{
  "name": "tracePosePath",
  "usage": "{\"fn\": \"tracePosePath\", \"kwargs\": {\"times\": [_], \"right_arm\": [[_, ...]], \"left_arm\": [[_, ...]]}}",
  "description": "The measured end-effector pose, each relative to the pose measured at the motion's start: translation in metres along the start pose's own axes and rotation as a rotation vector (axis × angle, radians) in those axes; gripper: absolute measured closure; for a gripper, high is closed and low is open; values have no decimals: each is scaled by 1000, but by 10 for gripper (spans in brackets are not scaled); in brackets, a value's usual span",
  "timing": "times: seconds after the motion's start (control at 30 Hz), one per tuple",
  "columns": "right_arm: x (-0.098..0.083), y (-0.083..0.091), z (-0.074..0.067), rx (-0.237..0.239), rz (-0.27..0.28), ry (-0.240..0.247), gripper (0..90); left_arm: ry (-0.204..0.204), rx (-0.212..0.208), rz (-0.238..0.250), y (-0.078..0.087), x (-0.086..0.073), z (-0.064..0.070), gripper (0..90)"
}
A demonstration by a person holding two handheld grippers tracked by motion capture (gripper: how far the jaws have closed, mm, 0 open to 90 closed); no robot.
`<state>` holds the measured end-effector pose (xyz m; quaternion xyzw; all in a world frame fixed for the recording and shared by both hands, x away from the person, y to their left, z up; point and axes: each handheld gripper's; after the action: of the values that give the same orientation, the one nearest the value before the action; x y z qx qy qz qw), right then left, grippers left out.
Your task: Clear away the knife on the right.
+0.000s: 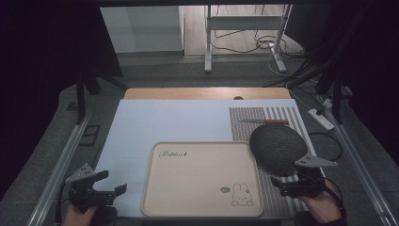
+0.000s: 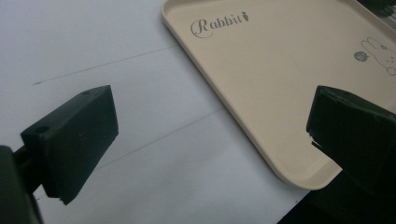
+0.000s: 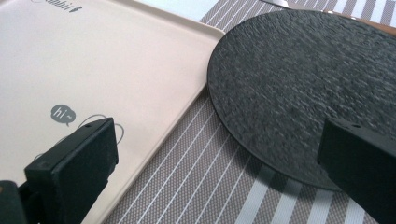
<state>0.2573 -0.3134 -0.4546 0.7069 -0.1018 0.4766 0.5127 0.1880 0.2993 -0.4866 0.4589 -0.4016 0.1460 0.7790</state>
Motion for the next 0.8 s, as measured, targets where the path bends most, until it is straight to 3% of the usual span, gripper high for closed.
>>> {"fn": "tracePosePath", "kwargs": {"times": [0.5,0.8], "right_arm": [[10,-14,3,23,-18,32,0],[16,-22,6,31,-29,8,0]], "left_arm": [[3,2,-8,-1,0,0,21],[4,3,-10,-1,0,0,20]]}}
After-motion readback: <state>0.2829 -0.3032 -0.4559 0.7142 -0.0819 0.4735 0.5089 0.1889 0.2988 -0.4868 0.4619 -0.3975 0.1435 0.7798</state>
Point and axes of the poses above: each handheld gripper's, and its own axes: y roughly backward along the jaws, x roughly out of its top, z roughly to its right, and after that the axes turned 3 degrees about z, right-handed
